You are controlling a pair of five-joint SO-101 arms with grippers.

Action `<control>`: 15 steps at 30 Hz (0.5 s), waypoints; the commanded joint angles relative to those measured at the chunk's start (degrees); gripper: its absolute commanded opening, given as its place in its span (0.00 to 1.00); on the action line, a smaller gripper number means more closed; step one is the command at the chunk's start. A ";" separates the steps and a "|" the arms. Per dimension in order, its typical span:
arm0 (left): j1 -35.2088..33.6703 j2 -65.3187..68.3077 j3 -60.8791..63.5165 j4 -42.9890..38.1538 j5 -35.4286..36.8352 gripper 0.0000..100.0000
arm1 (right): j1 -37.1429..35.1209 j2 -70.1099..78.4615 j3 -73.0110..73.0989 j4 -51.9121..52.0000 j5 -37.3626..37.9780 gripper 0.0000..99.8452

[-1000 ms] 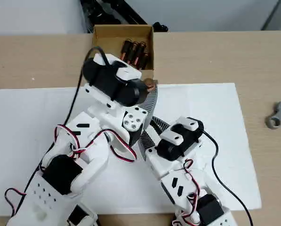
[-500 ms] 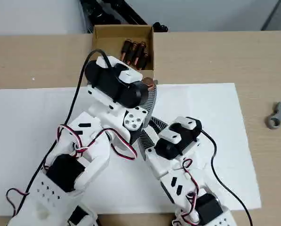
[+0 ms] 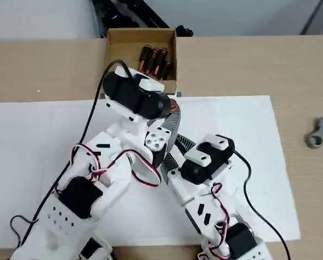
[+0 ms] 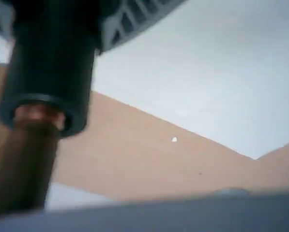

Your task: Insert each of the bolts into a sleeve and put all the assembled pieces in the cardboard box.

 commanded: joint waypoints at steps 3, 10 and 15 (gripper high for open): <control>-0.44 -0.26 -1.45 2.55 0.18 0.04 | -0.84 -0.92 -0.70 -1.27 0.18 0.00; -1.76 -0.18 -6.55 12.22 2.99 0.13 | -0.84 -0.92 -0.70 -1.27 0.18 0.00; -4.48 -0.18 -7.25 13.71 2.99 0.14 | -0.84 -0.92 -0.79 -1.27 0.18 0.00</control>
